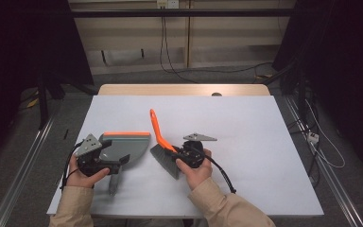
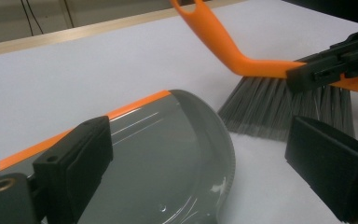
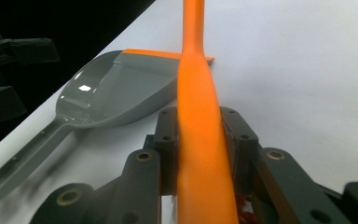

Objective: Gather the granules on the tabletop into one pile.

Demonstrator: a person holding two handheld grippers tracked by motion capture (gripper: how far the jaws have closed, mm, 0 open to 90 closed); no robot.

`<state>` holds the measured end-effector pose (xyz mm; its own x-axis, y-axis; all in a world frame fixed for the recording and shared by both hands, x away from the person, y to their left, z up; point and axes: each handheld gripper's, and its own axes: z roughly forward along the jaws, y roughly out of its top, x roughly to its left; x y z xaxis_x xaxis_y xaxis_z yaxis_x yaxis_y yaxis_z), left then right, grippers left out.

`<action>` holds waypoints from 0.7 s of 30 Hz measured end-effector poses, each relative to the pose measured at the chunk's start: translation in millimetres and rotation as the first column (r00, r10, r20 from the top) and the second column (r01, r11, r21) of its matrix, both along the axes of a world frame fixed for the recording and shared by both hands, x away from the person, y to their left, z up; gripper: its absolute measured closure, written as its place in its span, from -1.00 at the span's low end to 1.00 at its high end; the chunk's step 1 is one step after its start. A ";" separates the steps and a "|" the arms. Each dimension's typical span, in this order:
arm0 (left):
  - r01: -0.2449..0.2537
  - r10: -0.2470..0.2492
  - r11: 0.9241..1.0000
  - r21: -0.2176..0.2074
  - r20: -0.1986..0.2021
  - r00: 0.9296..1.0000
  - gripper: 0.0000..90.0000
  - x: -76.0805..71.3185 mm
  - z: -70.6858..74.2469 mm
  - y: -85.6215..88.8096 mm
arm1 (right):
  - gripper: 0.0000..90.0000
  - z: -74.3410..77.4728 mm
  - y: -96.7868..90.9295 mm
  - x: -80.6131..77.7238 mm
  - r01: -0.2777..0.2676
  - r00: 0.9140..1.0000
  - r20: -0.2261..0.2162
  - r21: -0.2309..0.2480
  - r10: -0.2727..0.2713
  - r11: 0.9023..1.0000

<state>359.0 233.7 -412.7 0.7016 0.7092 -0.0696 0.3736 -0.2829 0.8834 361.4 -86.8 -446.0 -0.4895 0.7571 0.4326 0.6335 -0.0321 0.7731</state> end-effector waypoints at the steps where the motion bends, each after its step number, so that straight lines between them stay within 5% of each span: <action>1: 0.000 0.000 1.000 0.000 0.001 1.000 -0.83 -0.3 0.2 -0.2 | 0.58 0.0 -3.1 -0.4 0.005 1.000 0.006 -0.007 -0.005 1.000; 21: 0.007 -0.007 1.000 0.012 0.006 1.000 -0.83 -0.8 0.9 -3.6 | 0.57 -1.8 -54.8 -12.7 0.106 0.994 0.013 -0.034 -0.106 0.994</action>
<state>358.2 230.2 -411.8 0.7071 0.7048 -0.0567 0.3661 -0.2964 0.8821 348.7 -141.6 -447.8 -0.4102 0.8196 0.4000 0.6192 -0.0717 0.7820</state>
